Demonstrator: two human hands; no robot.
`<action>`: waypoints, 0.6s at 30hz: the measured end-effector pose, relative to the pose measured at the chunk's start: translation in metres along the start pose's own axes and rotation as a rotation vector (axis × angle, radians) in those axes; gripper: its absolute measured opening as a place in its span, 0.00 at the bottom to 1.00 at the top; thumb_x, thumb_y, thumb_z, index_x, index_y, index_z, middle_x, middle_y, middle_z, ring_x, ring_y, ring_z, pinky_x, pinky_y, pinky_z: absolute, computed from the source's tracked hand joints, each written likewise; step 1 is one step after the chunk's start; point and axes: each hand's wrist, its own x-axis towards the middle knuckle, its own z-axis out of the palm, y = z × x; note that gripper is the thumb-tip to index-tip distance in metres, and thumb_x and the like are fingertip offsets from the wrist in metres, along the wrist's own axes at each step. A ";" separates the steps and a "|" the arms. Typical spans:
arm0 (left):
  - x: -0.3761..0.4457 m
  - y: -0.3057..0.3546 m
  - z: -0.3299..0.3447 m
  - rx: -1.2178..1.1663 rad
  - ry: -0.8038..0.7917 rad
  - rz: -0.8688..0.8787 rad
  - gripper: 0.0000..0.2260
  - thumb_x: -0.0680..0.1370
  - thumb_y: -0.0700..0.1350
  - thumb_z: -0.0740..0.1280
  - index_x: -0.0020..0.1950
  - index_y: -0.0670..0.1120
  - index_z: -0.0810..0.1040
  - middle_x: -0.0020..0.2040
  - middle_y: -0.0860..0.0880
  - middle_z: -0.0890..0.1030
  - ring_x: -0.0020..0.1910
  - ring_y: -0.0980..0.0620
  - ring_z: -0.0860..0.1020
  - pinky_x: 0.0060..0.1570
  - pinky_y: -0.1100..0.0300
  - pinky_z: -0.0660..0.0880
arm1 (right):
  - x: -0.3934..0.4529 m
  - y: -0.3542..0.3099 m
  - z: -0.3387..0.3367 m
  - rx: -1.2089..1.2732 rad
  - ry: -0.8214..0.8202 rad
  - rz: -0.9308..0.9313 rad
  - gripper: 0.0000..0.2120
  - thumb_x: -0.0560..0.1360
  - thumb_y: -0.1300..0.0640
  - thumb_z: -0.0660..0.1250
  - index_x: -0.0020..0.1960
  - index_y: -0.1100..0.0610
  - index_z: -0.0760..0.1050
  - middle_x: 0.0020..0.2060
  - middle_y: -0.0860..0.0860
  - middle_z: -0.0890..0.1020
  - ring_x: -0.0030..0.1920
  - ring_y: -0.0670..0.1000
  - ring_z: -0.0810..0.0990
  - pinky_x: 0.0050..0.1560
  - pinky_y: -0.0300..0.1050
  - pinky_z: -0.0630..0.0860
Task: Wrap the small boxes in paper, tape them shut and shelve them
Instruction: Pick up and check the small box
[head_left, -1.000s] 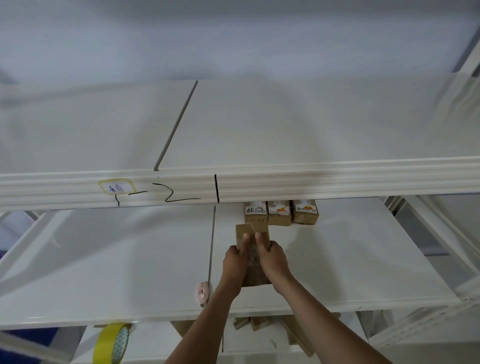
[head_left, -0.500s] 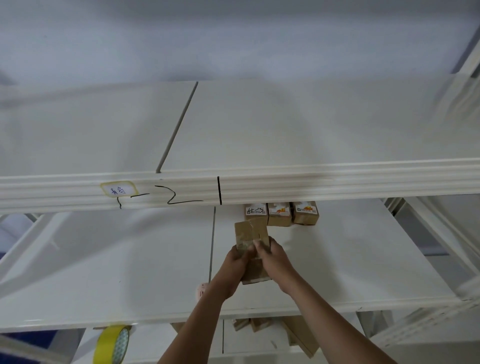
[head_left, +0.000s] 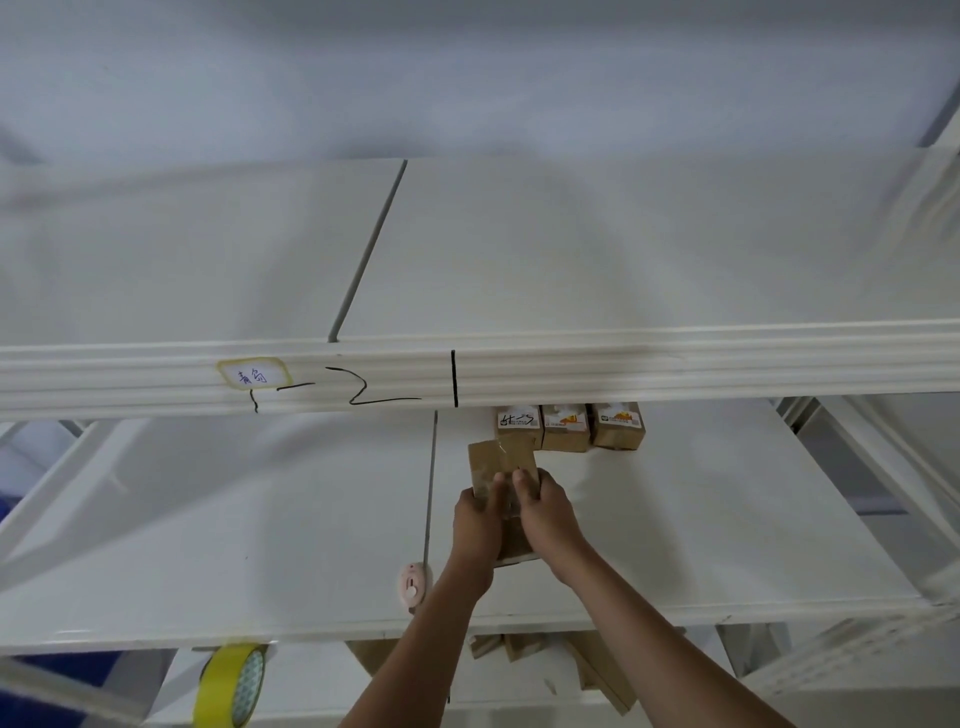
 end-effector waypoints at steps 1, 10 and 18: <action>0.000 -0.001 -0.001 0.006 -0.008 0.008 0.20 0.82 0.58 0.61 0.62 0.43 0.76 0.53 0.44 0.83 0.49 0.48 0.83 0.41 0.59 0.79 | 0.000 0.002 0.000 0.010 -0.014 0.002 0.18 0.84 0.43 0.55 0.64 0.52 0.73 0.58 0.50 0.81 0.55 0.50 0.80 0.57 0.48 0.77; -0.002 0.015 -0.012 -0.042 -0.093 -0.166 0.25 0.82 0.65 0.50 0.58 0.49 0.78 0.50 0.46 0.83 0.47 0.49 0.82 0.37 0.59 0.77 | 0.003 0.007 -0.007 0.271 -0.052 0.272 0.27 0.81 0.34 0.54 0.63 0.55 0.71 0.53 0.52 0.81 0.50 0.51 0.82 0.38 0.43 0.74; 0.007 0.013 0.002 0.059 0.050 -0.146 0.43 0.61 0.80 0.62 0.56 0.45 0.79 0.49 0.45 0.84 0.46 0.46 0.84 0.49 0.48 0.82 | 0.005 -0.008 -0.009 0.144 0.048 0.169 0.31 0.77 0.29 0.55 0.58 0.56 0.75 0.50 0.52 0.81 0.49 0.51 0.81 0.45 0.47 0.77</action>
